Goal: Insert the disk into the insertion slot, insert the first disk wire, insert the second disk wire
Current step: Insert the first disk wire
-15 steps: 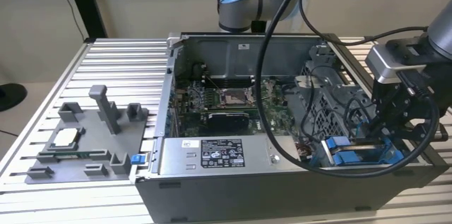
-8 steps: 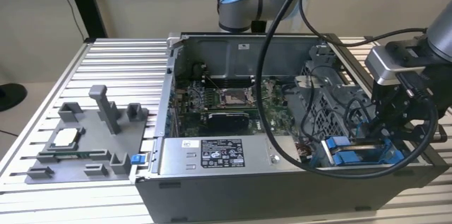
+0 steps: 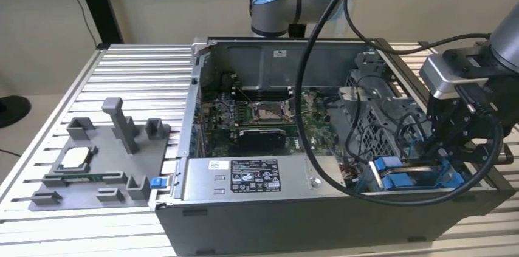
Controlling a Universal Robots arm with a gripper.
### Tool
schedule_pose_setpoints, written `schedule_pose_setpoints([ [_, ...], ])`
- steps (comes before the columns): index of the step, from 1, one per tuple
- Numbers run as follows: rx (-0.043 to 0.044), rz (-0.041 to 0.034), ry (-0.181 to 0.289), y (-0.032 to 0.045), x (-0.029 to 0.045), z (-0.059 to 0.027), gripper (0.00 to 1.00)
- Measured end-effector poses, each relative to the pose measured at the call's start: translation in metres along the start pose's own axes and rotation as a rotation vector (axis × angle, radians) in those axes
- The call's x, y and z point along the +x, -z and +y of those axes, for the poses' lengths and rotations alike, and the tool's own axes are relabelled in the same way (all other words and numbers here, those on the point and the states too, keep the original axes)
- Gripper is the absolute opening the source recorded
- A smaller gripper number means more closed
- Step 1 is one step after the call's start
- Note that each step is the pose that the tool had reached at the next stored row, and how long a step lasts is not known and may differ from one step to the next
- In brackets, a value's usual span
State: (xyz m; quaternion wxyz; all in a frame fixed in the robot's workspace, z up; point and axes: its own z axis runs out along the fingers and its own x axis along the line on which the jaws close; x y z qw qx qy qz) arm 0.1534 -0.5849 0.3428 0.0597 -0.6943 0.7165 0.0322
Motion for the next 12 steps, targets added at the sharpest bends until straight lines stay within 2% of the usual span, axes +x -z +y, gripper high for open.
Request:
schedule_pose_setpoints([
  [12, -0.0009, -0.0004, 0.007, -0.0005, 0.0008, -0.0003, 0.00],
])
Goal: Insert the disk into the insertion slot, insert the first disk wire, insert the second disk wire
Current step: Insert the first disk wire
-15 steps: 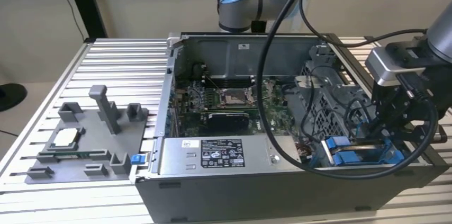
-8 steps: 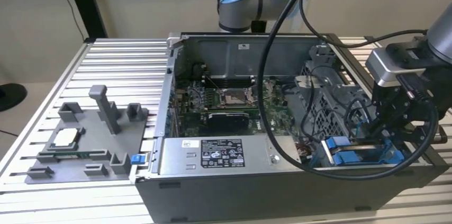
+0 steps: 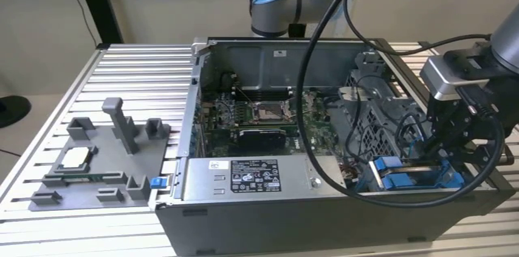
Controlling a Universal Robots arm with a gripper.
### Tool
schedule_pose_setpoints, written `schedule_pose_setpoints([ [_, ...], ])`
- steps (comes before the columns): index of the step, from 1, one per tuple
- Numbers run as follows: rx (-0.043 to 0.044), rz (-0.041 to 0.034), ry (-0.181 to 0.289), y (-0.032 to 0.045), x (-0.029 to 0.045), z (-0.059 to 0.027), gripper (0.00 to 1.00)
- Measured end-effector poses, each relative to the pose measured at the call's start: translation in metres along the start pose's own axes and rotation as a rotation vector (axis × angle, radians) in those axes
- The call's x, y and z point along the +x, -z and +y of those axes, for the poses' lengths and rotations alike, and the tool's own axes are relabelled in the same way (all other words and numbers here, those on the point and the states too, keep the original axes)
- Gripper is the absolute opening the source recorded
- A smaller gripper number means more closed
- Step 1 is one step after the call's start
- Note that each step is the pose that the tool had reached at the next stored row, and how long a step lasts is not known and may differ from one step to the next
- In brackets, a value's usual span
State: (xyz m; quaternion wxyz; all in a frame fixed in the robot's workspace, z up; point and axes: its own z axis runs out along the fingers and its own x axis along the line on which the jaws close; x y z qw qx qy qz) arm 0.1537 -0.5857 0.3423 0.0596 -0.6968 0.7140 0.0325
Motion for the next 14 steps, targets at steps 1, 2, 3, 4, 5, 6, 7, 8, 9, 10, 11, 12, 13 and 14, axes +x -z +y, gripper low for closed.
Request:
schedule_pose_setpoints([
  [1, 0.0000, 0.0000, 0.000, 0.0000, 0.0002, 0.0000, 0.00],
  [2, 0.0000, -0.0001, 0.000, 0.0000, 0.0002, 0.0000, 0.00],
  [3, 0.0000, 0.0000, 0.000, 0.0000, 0.0002, 0.0000, 0.00],
  [4, 0.0000, 0.0000, 0.000, 0.0000, 0.0002, 0.0000, 0.00],
  [5, 0.0000, 0.0000, 0.000, -0.0002, 0.0003, 0.0000, 0.00],
  [6, 0.0000, 0.0000, 0.000, -0.0005, 0.0003, 0.0000, 0.00],
  [7, 0.0000, 0.0000, 0.000, -0.0008, 0.0004, 0.0000, 0.00],
  [8, 0.0000, 0.0001, 0.000, -0.0012, 0.0004, 0.0001, 0.00],
  [9, 0.0000, 0.0001, 0.000, -0.0015, 0.0005, 0.0001, 0.00],
  [10, 0.0000, 0.0001, 0.000, -0.0020, 0.0005, 0.0001, 0.00],
  [11, 0.0000, 0.0001, 0.000, -0.0024, 0.0006, 0.0001, 0.00],
  [12, 0.0000, 0.0001, 0.000, -0.0030, 0.0007, 0.0001, 0.00],
  [13, 0.0001, 0.0002, 0.000, -0.0036, 0.0008, 0.0001, 0.00],
  [14, 0.0000, -0.0001, 0.000, -0.0043, 0.0008, 0.0001, 0.00],
])
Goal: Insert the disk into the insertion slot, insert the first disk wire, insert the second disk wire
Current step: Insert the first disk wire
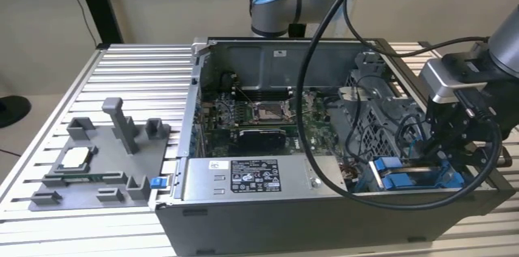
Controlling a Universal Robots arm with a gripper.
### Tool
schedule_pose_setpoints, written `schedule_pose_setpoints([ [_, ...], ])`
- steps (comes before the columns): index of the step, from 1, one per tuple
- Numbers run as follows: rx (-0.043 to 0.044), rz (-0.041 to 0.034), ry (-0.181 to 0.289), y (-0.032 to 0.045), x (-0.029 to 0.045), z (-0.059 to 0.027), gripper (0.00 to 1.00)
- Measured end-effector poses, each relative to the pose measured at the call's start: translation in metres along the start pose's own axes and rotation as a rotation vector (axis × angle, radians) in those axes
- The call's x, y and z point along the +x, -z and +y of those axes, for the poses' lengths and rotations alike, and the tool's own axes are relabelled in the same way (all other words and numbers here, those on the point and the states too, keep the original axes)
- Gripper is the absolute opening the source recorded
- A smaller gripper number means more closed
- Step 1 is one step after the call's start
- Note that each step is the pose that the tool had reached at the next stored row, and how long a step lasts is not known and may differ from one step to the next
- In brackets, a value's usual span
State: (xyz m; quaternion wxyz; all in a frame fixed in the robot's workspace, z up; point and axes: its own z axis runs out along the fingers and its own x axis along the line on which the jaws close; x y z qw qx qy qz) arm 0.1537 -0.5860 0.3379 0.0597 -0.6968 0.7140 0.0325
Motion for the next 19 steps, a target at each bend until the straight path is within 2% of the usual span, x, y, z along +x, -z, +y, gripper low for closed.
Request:
schedule_pose_setpoints([
  [9, 0.0002, 0.0008, 0.000, -0.0041, 0.0005, 0.0001, 0.00],
  [14, -0.0001, -0.0018, 0.000, -0.0046, 0.0006, 0.0003, 0.00],
  [19, 0.0001, -0.0005, 0.000, -0.0032, 0.0004, 0.0003, 0.00],
])
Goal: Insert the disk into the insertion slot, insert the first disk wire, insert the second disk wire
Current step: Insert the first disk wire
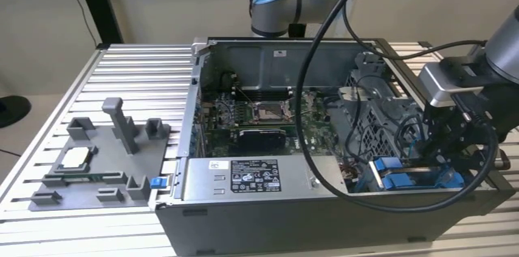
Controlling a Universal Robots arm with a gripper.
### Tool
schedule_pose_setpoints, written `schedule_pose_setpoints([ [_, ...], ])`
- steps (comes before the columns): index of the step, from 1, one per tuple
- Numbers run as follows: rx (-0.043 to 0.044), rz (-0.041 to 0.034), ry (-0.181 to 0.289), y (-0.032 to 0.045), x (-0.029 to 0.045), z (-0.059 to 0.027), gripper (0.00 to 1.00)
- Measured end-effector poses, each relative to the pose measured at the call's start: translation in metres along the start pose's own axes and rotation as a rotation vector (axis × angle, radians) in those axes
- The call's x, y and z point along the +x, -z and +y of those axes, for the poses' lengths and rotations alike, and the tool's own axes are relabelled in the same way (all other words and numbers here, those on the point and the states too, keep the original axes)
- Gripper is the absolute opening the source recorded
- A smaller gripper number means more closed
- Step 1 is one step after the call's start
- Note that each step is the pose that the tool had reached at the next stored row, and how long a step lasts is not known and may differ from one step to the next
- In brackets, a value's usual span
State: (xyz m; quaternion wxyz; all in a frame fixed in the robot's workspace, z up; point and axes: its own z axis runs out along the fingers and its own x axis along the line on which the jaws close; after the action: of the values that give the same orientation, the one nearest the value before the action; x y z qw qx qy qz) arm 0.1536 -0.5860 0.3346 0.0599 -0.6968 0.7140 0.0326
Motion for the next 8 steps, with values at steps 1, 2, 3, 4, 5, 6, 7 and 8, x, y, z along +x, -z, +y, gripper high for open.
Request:
schedule_pose_setpoints([
  [1, -0.0005, -0.0005, 0.000, 0.0028, -0.0003, -0.0001, 0.00],
  [2, -0.0013, -0.0004, 0.000, 0.0070, -0.0009, -0.0002, 0.00],
  [3, -0.0021, -0.0005, 0.000, 0.0115, -0.0015, -0.0003, 0.00],
  [4, -0.0029, -0.0004, 0.000, 0.0158, -0.0020, -0.0005, 0.00],
  [5, -0.0035, -0.0002, 0.000, 0.0205, -0.0027, -0.0007, 0.00],
  [6, -0.0043, -0.0004, -0.001, 0.0248, -0.0032, -0.0009, 0.00],
  [7, -0.0051, -0.0002, -0.001, 0.0285, -0.0037, -0.0010, 0.00],
  [8, -0.0060, 0.0000, -0.001, 0.0323, -0.0043, -0.0012, 0.00],
])
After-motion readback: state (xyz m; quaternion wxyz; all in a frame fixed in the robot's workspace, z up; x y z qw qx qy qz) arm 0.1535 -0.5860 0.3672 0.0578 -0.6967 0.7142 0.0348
